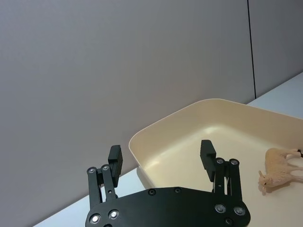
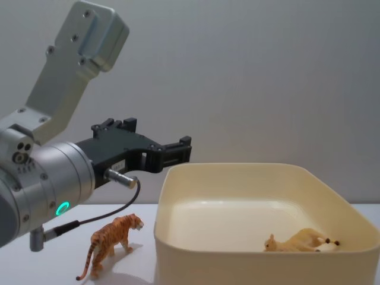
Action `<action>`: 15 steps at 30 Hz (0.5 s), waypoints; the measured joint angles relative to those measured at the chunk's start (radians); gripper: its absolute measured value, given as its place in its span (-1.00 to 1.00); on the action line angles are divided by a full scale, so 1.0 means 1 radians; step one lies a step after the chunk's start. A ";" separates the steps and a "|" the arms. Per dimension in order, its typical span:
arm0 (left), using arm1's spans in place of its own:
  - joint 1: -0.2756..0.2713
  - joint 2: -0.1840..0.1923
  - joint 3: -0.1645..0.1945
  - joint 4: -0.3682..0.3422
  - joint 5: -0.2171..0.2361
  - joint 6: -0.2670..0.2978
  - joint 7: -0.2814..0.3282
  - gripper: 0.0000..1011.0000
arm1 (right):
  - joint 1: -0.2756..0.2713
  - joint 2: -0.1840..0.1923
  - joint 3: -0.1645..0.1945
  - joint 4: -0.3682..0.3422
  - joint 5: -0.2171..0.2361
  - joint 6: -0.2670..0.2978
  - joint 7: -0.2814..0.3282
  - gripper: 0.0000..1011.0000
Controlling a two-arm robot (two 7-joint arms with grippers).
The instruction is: Pick up the toy alternately with two hands and place it into the central storage box.
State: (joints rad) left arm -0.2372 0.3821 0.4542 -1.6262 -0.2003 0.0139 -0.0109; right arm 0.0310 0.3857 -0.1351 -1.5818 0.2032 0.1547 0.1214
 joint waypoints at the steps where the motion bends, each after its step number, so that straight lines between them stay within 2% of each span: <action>1: 0.000 0.000 0.000 0.000 0.000 0.000 0.000 0.98 | -0.004 0.003 0.003 -0.008 0.001 -0.003 -0.002 -0.46; 9: 0.000 0.000 0.000 0.000 0.000 0.000 0.000 0.98 | -0.027 0.027 0.022 -0.085 0.015 -0.031 0.008 -0.46; 15: 0.000 0.000 0.000 0.000 0.000 0.000 0.000 0.98 | -0.021 0.031 0.022 -0.120 0.020 -0.037 0.051 -0.46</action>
State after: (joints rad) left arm -0.2372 0.3821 0.4542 -1.6262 -0.2004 0.0139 -0.0109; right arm 0.0103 0.4165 -0.1132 -1.7019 0.2237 0.1177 0.1726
